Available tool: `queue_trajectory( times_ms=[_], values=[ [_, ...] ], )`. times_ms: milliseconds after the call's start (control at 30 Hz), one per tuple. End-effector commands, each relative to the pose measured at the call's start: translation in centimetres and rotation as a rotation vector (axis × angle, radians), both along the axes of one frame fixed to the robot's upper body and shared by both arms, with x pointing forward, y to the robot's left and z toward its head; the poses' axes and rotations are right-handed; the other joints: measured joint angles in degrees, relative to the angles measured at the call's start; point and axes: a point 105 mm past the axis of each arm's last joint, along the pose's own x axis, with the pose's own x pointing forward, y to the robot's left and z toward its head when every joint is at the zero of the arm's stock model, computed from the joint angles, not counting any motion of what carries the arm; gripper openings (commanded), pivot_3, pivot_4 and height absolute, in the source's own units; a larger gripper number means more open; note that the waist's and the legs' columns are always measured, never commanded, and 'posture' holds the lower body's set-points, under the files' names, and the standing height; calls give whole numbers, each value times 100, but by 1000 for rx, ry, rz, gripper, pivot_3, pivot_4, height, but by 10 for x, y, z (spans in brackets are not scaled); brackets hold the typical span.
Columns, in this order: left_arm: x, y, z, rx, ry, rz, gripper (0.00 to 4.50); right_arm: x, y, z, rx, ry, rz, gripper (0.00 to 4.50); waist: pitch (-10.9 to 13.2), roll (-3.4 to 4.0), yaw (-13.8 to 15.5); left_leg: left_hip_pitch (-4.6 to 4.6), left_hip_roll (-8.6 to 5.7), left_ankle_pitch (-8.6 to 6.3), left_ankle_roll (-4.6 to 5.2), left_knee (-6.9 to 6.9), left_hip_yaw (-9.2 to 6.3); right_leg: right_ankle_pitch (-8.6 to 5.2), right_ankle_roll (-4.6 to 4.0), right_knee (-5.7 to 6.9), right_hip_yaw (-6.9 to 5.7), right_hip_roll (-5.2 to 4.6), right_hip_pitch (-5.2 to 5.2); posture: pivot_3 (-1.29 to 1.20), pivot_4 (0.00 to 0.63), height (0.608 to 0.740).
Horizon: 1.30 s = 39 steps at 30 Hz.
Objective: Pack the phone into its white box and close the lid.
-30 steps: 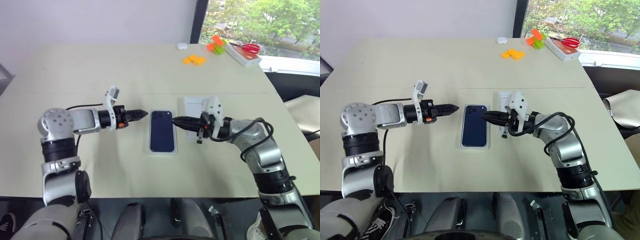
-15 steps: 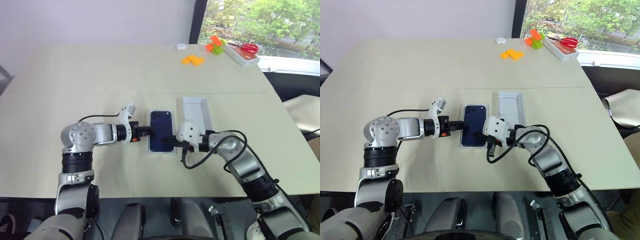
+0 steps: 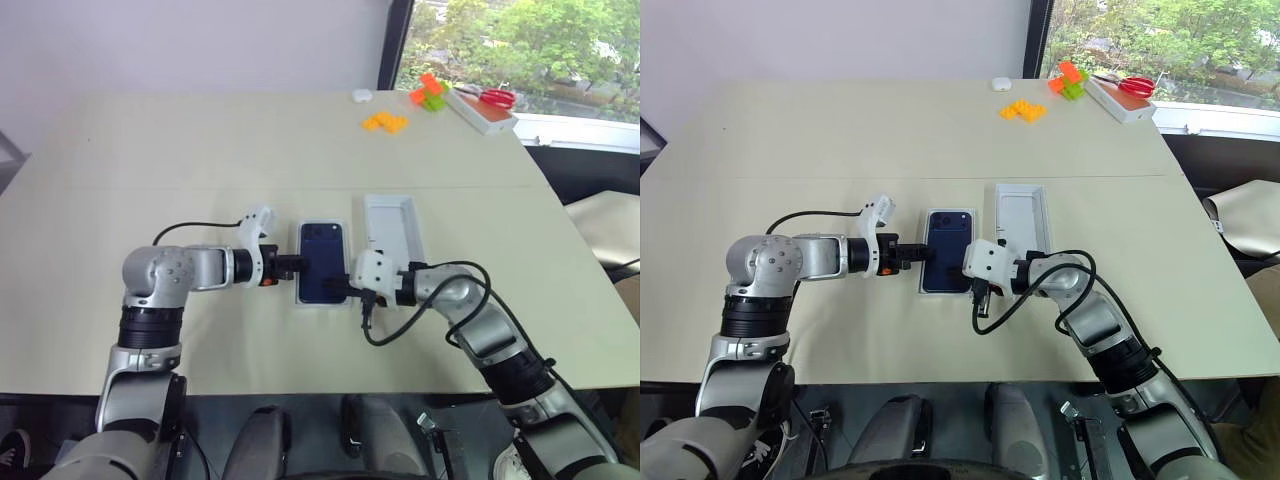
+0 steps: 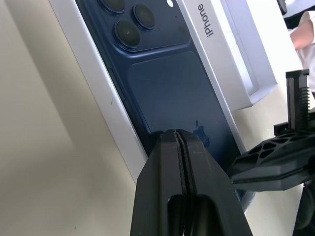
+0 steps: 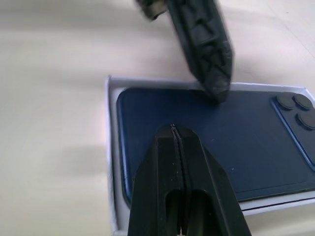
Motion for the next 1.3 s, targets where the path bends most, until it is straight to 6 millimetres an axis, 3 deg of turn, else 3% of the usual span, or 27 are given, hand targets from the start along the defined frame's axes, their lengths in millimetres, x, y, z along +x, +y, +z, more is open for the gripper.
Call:
queue_trajectory(
  times_ms=[33, 100, 133, 200, 300, 433, 467, 500, 667, 967, 1067, 1300],
  values=[
    [10, 12, 29, -31, -165, 33, 54, 12, -5, 43, 141, -46, -39, 0, 2, 1, -7, -5, 1, 0, 0, 0, 1, 0, -1, 1, 1, 0, -7, 0, 150, 740],
    [12, 15, 42, -37, -244, 28, 54, 15, -9, 53, 189, -32, -48, 0, 2, 1, 9, -10, 2, 0, -1, 0, 1, 1, -2, 1, 0, 0, -13, 0, 150, 740],
    [12, 17, 48, -41, -268, 25, 14, 16, -11, 58, 220, -6, -47, 254, 2, 1, 11, -12, 2, 0, -1, 0, -1, 1, -2, 0, -1, 0, -14, 0, 150, 740],
    [13, 21, 55, -47, -297, 20, 564, 16, -14, 65, 241, -1, -42, 933, 2, 1, 17, -14, 2, 0, 1, -2, -1, 1, -2, -2, -1, 0, -14, 0, 150, 740],
    [13, 32, 66, -47, -357, -13, 1907, 18, -21, 71, 223, -9, -45, 2442, 2, 2, 14, -19, 1, -4, 7, -2, 1, 1, -2, -5, -1, -2, -16, 0, 150, 740],
    [5, 43, 58, 9, -375, -89, 4007, 25, -28, 72, 176, -16, -95, 4483, 3, 3, 1, -23, -1, -6, 11, -3, 9, 1, -2, -6, 0, -5, -24, 0, 150, 740],
    [2, 44, 56, 12, -376, -106, 4411, 29, -32, 70, 155, -15, -131, 4500, 3, 3, 1, -22, -1, -7, 11, -4, 9, 1, -2, -6, 0, -4, -24, 0, 150, 740],
    [1, 46, 57, 17, -397, -117, 4469, 33, -35, 71, 145, -21, -171, 4500, 3, 3, 3, -22, 1, -7, 12, -4, 9, 0, -2, -6, 0, -4, -24, 0, 150, 740],
    [-1, 54, 63, -24, -439, -136, 4469, 39, -36, 77, 199, 11, -272, 4500, 4, 2, 12, -26, 2, -7, 12, -3, 7, 0, -4, -5, 0, -4, -26, 0, 150, 740],
    [-2, 62, 49, 38, -468, -146, 4469, 51, -51, 60, 127, 84, -455, 4500, 4, 3, 12, -28, 2, -8, 14, -3, 9, 0, -3, -6, 0, -5, -27, 0, 150, 740],
    [1, 65, 40, 74, -455, -127, 4469, 55, -55, 52, 24, -10, -497, 4500, 4, 3, 6, -29, 3, -8, 14, -4, 9, 0, -3, -5, 1, -4, -30, 0, 150, 740],
    [-8, 65, 42, 146, -586, -191, 4469, 58, -60, 51, 45, 41, -583, 4500, 5, 3, 2, -30, 3, -8, 15, -4, 11, 0, -2, -6, 1, -3, -31, 0, 150, 740]
  ],
)
